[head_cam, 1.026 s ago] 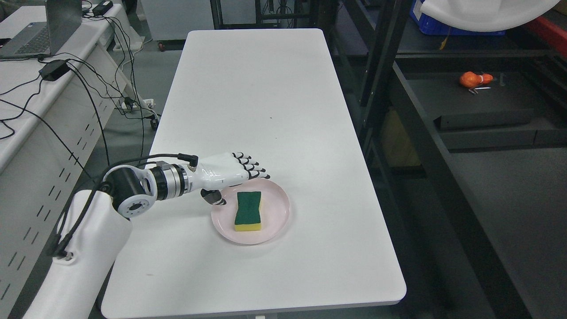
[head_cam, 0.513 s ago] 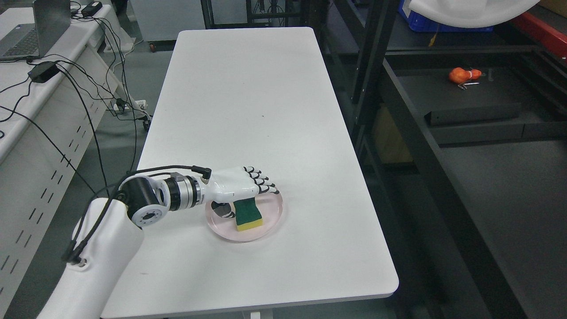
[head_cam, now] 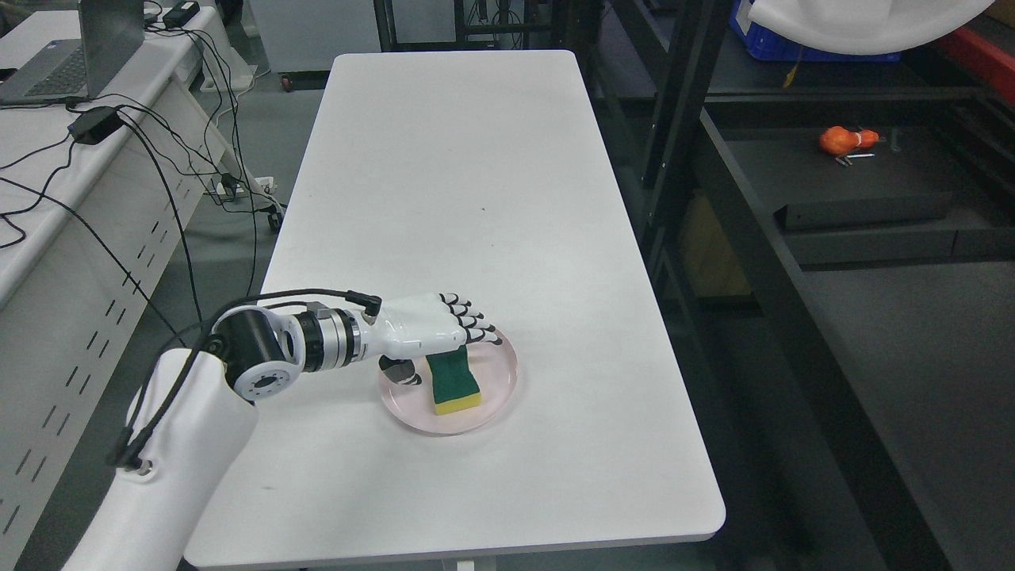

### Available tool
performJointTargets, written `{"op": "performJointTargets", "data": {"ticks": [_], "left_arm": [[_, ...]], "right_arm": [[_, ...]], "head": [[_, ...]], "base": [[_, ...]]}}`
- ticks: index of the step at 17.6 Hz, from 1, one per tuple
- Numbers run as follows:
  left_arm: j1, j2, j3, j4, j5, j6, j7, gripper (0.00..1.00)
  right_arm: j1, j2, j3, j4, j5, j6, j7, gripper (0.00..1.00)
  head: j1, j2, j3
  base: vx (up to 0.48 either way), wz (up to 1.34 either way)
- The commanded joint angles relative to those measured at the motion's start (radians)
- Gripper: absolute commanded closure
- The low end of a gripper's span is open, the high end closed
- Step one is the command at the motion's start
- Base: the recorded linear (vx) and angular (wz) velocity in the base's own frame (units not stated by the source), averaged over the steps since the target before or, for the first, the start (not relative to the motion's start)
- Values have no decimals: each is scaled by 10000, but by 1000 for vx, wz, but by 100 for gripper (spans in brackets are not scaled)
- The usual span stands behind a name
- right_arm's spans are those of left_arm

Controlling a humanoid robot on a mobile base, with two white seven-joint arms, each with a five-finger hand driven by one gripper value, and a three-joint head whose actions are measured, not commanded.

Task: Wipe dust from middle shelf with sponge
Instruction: 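Close the left hand around the green-and-yellow sponge and lift it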

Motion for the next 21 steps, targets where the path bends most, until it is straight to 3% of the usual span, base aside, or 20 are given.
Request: {"op": "performJointTargets", "data": {"ticks": [1, 14, 21], "left_arm": [[381, 113, 97, -483, 6, -132, -457, 7], [183, 67, 541, 973, -41, -132, -458, 20], [60, -86, 1108, 1066, -41, -132, -458, 35]], "right_arm": [[-9, -175, 0, -175, 0, 723, -7, 0], [-9, -175, 0, -175, 0, 723, -7, 0], [6, -175, 0, -175, 0, 723, -7, 0]], "head": [[0, 0, 0], [0, 0, 0], [0, 0, 0]], "base": [[6, 115], [5, 16], [0, 0]]}}
